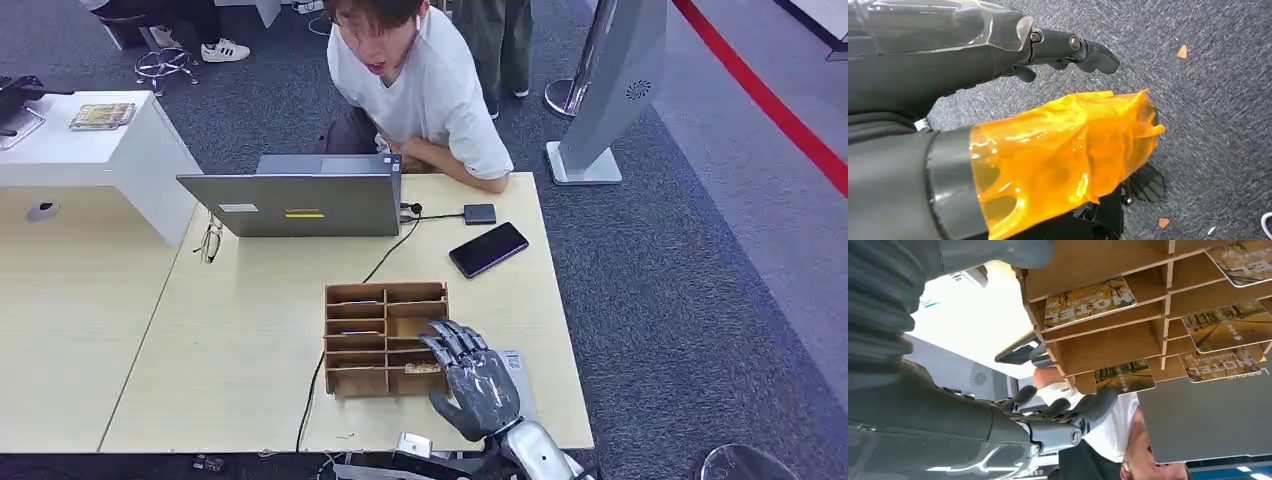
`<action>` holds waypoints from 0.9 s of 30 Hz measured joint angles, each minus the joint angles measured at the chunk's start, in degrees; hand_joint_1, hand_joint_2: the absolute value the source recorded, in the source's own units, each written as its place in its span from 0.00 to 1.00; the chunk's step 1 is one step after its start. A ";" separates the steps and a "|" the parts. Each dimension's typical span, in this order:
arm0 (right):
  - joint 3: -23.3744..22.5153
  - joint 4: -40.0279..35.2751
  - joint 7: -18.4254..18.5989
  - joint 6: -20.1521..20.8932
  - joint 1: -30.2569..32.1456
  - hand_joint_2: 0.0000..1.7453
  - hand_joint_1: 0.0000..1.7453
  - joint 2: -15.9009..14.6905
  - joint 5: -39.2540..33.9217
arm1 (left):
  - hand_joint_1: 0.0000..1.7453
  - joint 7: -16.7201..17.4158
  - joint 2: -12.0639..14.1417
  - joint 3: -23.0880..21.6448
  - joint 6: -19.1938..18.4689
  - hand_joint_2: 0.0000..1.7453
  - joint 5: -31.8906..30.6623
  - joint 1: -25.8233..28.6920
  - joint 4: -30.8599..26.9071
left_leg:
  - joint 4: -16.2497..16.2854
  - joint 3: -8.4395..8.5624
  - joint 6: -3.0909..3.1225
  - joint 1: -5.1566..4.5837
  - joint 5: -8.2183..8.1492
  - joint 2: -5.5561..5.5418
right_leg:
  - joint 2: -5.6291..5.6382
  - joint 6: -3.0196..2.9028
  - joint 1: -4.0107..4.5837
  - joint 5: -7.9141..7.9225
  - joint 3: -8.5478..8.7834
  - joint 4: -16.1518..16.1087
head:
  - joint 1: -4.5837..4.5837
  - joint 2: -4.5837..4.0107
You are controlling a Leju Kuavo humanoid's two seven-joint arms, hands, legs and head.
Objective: Pass the card to the sensor for recognition and then transmit it.
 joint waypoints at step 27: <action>0.00 0.74 0.00 0.18 -0.11 1.00 0.24 0.00 -0.17 | 0.00 0.00 0.00 0.00 0.00 0.00 0.00 -0.05 0.00 | 0.00 0.00 0.00 0.00 0.00 0.00 | -0.01 0.00 0.00 0.00 0.01 0.00 | 0.00 0.00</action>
